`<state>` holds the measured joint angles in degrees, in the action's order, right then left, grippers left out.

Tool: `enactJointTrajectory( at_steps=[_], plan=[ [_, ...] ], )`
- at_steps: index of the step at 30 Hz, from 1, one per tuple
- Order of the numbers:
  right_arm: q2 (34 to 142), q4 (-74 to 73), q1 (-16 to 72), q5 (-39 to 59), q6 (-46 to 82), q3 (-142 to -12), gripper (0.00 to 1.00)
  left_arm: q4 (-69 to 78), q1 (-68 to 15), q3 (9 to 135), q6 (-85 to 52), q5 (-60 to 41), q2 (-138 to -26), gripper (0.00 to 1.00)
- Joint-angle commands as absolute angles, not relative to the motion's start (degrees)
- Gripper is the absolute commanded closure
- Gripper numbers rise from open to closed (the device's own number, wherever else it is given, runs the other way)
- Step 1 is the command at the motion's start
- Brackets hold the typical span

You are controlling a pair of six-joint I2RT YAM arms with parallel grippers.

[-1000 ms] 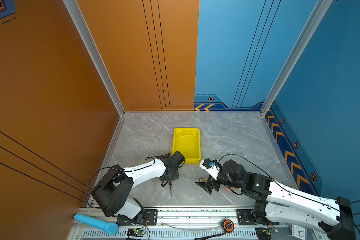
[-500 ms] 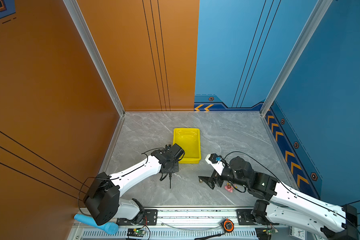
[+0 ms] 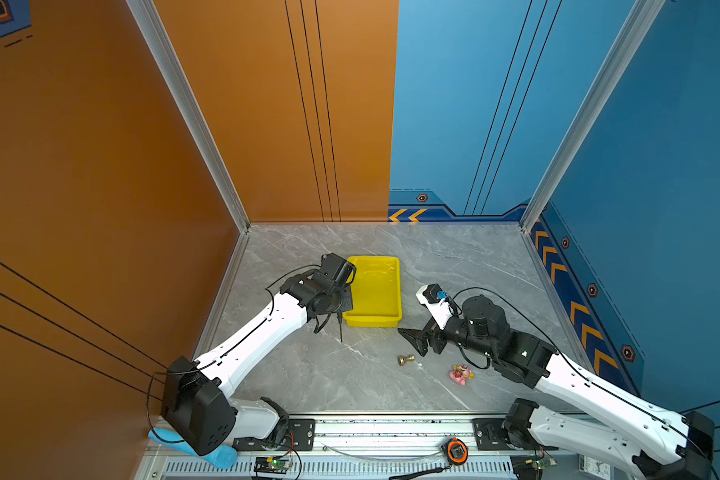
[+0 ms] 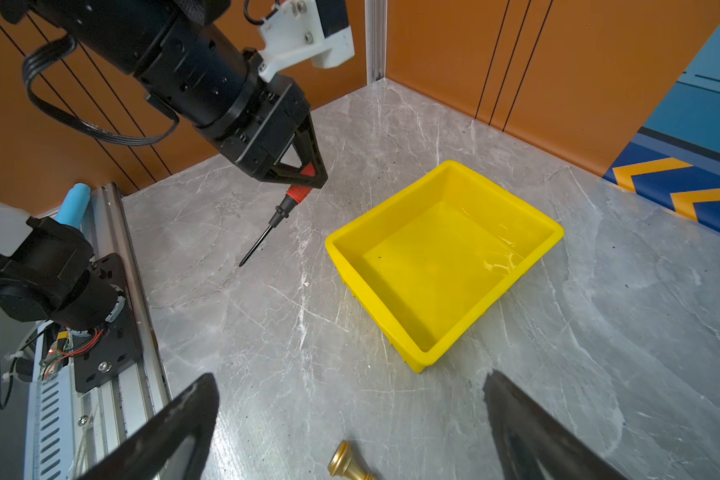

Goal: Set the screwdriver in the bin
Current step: 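Lift the screwdriver with the left gripper and carry it toward the yellow bin, then position the held screwdriver over the yellow bin and lower it inside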

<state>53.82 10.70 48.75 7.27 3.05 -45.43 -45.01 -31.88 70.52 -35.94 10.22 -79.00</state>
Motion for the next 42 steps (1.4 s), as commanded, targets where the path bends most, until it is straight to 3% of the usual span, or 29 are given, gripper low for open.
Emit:
enactJointTrajectory(
  at_steps=[1,22,42],
  plan=[
    [55.6,9.1,48.1,7.2,4.5,-48.3,0.0,-46.2,-30.4,75.4,-32.1,7.9,-82.2,1.0],
    [68.4,7.4,46.3,2.7,6.9,-58.0,0.0,-43.9,-25.5,87.8,-26.5,2.1,-95.4,1.0],
    [70.9,6.4,45.5,3.0,7.7,-58.5,0.0,-43.7,-21.9,88.0,-25.2,1.8,-95.5,1.0]
  ],
)
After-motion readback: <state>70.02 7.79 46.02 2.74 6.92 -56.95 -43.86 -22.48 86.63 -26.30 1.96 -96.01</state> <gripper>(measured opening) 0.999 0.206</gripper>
